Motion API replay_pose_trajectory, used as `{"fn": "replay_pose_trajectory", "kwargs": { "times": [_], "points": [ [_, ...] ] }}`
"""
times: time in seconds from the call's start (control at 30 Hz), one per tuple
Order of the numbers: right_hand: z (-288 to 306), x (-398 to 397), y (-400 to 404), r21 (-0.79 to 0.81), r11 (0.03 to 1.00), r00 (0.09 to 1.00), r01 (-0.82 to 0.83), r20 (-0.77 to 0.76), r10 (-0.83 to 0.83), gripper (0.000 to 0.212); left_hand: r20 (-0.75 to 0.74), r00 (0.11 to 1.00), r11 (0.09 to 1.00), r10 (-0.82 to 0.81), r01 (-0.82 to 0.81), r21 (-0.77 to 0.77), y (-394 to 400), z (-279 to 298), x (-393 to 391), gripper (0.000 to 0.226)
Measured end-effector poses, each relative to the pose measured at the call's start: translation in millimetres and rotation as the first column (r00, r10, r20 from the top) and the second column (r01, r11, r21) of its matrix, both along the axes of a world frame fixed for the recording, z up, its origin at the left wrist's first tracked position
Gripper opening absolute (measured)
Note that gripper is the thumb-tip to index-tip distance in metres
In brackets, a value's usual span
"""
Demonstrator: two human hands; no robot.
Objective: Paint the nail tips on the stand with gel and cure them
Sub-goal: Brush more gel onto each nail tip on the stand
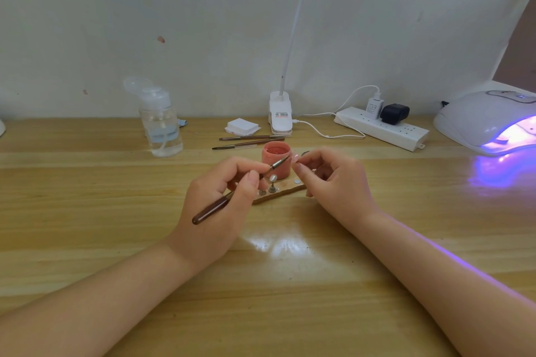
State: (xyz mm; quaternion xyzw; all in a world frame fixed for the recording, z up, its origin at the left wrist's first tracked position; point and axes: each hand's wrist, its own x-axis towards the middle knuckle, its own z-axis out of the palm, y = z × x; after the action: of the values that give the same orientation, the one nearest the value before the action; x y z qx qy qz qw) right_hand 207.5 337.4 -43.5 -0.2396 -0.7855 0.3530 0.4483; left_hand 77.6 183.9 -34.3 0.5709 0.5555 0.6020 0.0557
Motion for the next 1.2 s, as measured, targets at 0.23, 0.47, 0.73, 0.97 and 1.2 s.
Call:
{"fn": "replay_pose_trajectory", "kwargs": {
  "times": [0.23, 0.47, 0.73, 0.97, 1.2],
  "points": [
    [2.1, 0.1, -2.0, 0.015, 1.000, 1.000, -0.013, 0.022, 0.013, 0.018, -0.064, 0.998, 0.999, 0.014, -0.017, -0.040, -0.6, 0.9, -0.7, 0.018],
    [1.8, -0.1, -0.6, 0.009, 1.000, 1.000, 0.004, 0.010, -0.004, 0.015, -0.090, 0.996, 0.998, 0.023, -0.028, -0.056, 1.0, 3.1, 2.3, 0.022],
    [0.7, -1.6, 2.6, -0.024, 1.000, 1.000, 0.018, 0.007, -0.018, 0.013, -0.018, 0.999, 0.999, 0.043, -0.043, 0.001, 2.9, 9.4, -2.1, 0.020],
    [-4.1, -2.2, 5.6, 0.028, 1.000, 0.999, 0.006, 0.034, -0.007, 0.014, 0.006, 0.963, 0.962, 0.268, -0.267, -0.054, 30.2, 44.0, -23.1, 0.022],
    [-7.4, -4.7, 6.6, 0.074, 0.997, 0.999, 0.014, 0.051, -0.017, 0.012, -0.287, 0.928, 0.838, 0.236, -0.344, -0.423, 85.1, 78.8, -41.6, 0.032]
  ]
}}
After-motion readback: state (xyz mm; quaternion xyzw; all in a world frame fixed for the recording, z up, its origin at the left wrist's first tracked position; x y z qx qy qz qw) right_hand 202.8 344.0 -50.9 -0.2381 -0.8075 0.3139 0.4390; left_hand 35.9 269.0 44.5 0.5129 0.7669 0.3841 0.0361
